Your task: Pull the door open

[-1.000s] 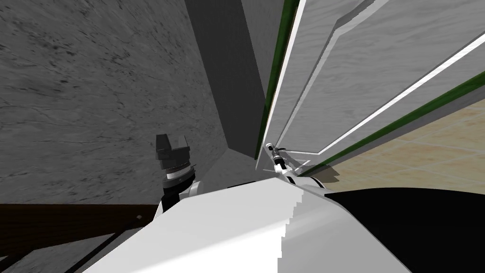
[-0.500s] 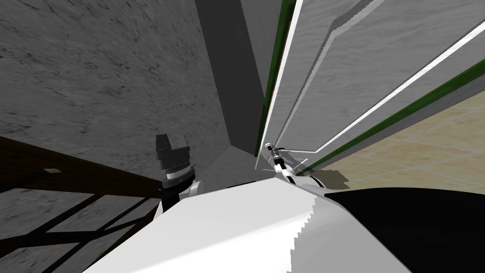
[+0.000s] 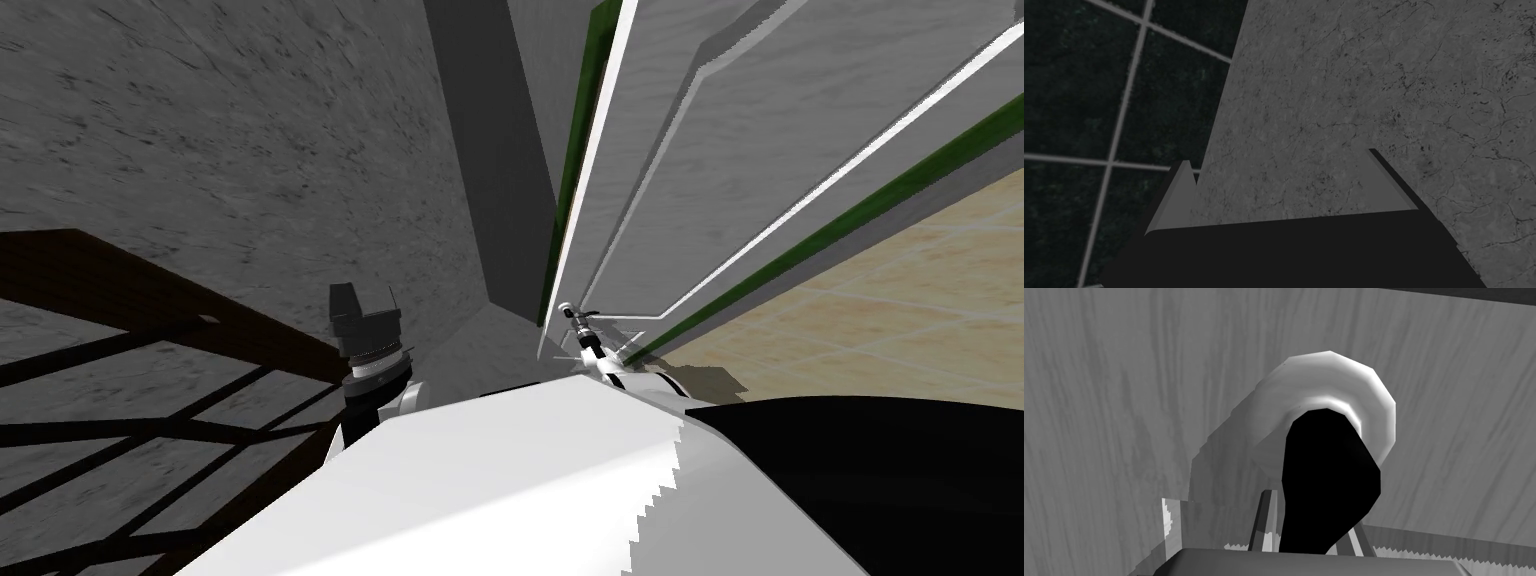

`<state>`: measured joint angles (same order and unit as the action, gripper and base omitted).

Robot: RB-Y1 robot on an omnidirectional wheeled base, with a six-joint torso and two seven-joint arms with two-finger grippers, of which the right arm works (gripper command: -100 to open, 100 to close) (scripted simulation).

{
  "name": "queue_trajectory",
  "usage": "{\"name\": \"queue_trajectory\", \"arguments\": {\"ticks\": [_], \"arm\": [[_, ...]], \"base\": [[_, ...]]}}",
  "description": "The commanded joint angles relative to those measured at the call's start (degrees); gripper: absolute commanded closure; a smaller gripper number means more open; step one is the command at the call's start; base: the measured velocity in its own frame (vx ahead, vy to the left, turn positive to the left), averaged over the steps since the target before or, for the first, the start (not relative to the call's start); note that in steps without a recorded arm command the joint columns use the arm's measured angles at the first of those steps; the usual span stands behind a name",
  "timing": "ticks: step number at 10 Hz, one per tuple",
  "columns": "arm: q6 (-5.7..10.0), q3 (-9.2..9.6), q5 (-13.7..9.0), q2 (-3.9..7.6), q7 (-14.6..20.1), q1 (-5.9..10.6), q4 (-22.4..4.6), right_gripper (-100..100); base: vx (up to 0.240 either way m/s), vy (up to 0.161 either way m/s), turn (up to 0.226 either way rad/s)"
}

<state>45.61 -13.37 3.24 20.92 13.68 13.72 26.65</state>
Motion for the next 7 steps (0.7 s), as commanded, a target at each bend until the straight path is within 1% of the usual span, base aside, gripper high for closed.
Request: {"name": "queue_trajectory", "arguments": {"ticks": [1, 4, 5, 6, 7], "arm": [[0.77, 0.98, 0.7, 0.37, 1.1, -0.19, -0.1, 100], [1.93, 2.71, 1.9, 1.15, 3.2, -0.64, 0.1, 100], [2.16, 3.05, 2.2, 1.3, 3.6, -0.73, 0.1, 100], [1.82, 2.69, 1.9, 1.17, 3.2, -0.7, 0.1, 100], [2.72, 3.63, 2.7, 1.55, 4.5, -1.23, 0.1, 100]], "base": [[-0.203, -0.051, 0.085], [-0.216, -0.046, 0.085], [-0.216, -0.058, 0.079], [-0.093, -0.023, 0.021], [-0.159, -0.044, 0.079]]}}
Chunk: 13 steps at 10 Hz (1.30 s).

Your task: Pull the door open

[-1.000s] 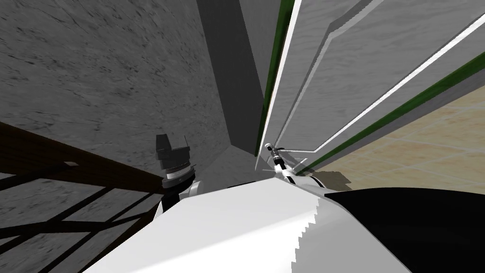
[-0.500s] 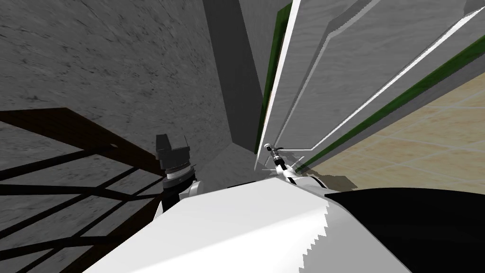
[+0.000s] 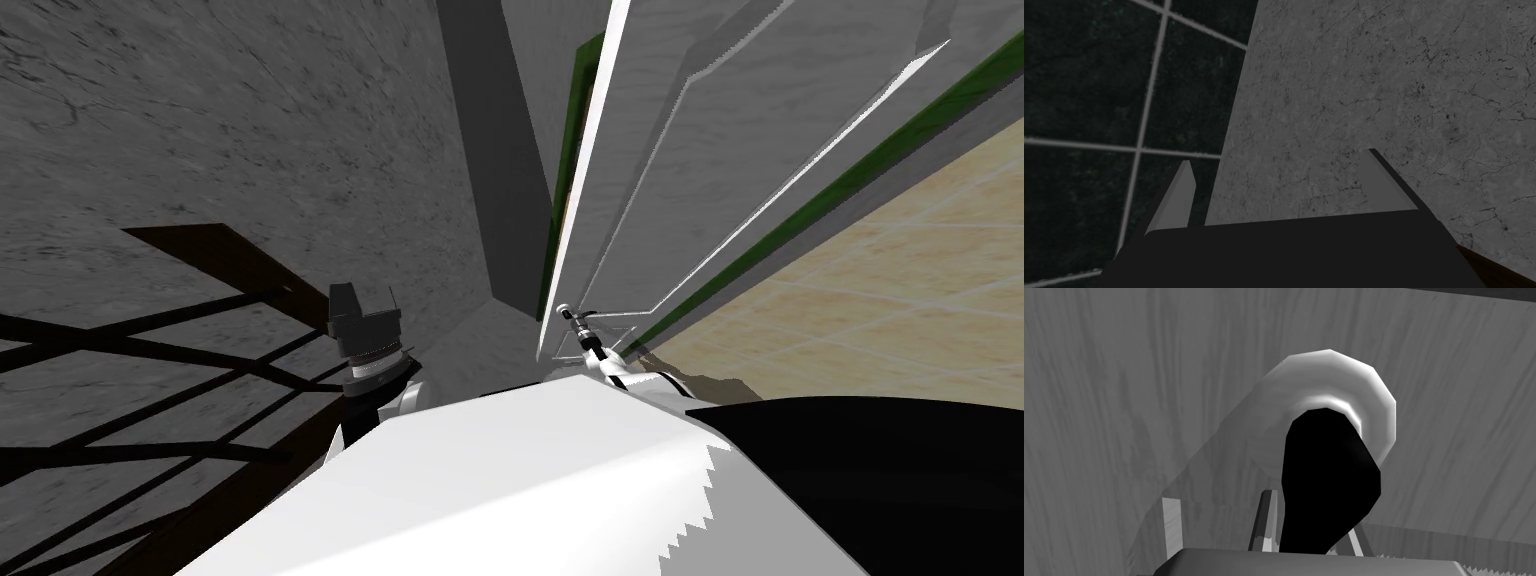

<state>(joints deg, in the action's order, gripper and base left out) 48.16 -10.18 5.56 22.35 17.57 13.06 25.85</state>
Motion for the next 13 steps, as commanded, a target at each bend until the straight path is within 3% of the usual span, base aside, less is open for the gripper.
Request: {"name": "queue_trajectory", "arguments": {"ticks": [1, 8, 9, 10, 12, 13], "arm": [[0.42, 0.67, 0.6, 0.26, 0.9, -0.68, 1.0, 100], [4.42, 4.35, 3.7, 2.54, 6.0, -2.45, 1.6, 100], [3.65, 4.12, 3.5, 2.13, 5.6, -2.52, 2.1, 100], [5.28, 4.93, 4.3, 2.8, 7.0, -3.5, 2.2, 100], [6.85, 5.54, 5.0, 3.58, 8.1, -4.28, 2.3, 100], [6.85, 5.54, 5.0, 3.58, 8.1, -4.28, 2.3, 100]], "base": [[-0.19, -0.061, 0.078], [-0.191, -0.074, 0.076], [-0.093, -0.036, 0.03], [-0.154, -0.021, 0.091], [-0.182, -0.072, 0.079], [-0.124, -0.053, 0.04]]}}
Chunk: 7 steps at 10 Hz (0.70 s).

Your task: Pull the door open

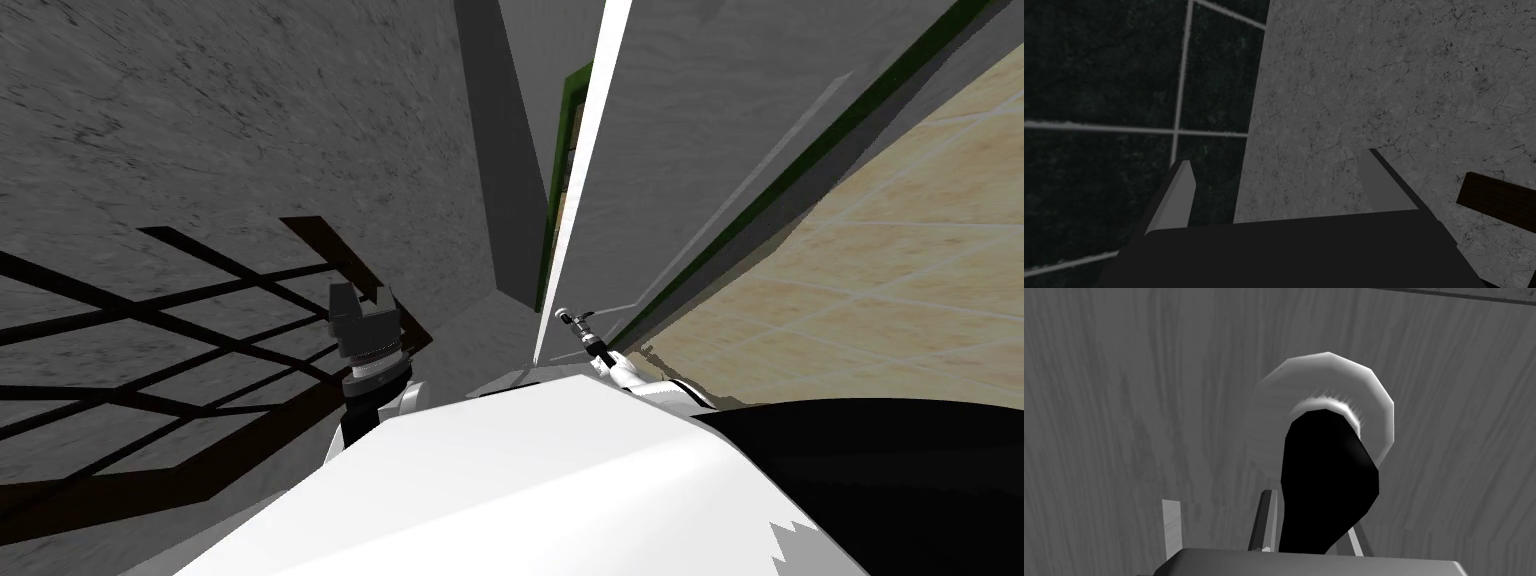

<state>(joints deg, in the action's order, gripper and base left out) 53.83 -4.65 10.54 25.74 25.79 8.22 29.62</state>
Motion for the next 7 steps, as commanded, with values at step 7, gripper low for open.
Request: {"name": "queue_trajectory", "arguments": {"ticks": [7], "arm": [[5.48, 1.83, 2.2, 2.32, 3.2, -1.64, -0.9, 100]], "base": [[-0.142, -0.062, 0.056]]}}
